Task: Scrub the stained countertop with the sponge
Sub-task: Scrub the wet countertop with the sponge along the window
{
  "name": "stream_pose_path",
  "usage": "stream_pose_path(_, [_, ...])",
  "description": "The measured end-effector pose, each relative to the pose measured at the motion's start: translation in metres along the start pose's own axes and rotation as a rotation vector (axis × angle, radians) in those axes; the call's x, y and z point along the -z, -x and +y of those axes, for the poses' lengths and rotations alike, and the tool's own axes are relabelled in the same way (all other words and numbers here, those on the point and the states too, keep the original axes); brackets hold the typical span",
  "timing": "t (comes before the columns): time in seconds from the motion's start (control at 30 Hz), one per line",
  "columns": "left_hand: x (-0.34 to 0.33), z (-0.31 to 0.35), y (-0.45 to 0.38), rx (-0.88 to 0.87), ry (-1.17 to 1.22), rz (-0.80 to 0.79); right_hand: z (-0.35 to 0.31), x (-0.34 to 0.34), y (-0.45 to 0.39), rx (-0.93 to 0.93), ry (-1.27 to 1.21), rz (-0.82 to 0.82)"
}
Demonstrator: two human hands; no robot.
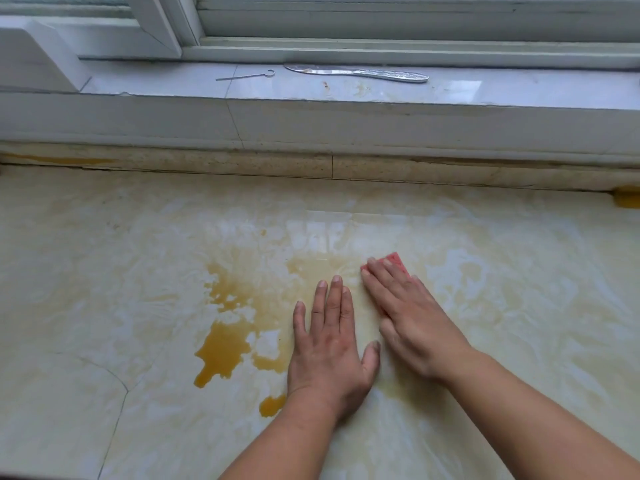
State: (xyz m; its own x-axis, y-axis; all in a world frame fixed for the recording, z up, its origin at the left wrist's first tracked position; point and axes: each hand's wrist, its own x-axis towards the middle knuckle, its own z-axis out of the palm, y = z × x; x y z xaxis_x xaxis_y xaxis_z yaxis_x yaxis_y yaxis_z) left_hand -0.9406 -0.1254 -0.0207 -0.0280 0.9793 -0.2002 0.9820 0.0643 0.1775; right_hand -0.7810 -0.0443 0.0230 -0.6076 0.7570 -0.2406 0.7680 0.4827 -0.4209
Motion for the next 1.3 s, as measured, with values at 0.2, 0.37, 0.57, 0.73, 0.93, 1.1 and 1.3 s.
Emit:
stream_pose_path(0.2, [0.020, 0.001, -0.002, 0.002, -0.008, -0.150, 0.028, -0.013, 0.100, -0.144, -0.030, 0.028])
stream_pose_path(0.37, [0.025, -0.003, -0.003, -0.013, 0.040, -0.211, 0.002, -0.038, 0.154, -0.201, -0.078, 0.043])
stream_pose_path(0.57, [0.037, -0.026, -0.003, -0.050, 0.055, -0.189, -0.041, -0.068, 0.171, -0.124, -0.043, 0.025])
stream_pose_path(0.73, [0.036, -0.047, -0.004, -0.061, -0.017, -0.193, -0.062, -0.059, 0.092, -0.179, 0.011, 0.033])
stream_pose_path(0.93, [0.033, -0.047, -0.004, -0.067, -0.030, -0.173, -0.074, -0.056, 0.064, -0.286, -0.042, 0.091])
stream_pose_path(1.1, [0.031, -0.047, -0.004, -0.064, -0.034, -0.165, -0.096, -0.078, 0.104, -0.311, -0.025, 0.073])
stream_pose_path(1.3, [0.032, -0.047, -0.004, -0.065, -0.029, -0.172, -0.079, -0.041, 0.004, -0.304, -0.095, 0.089])
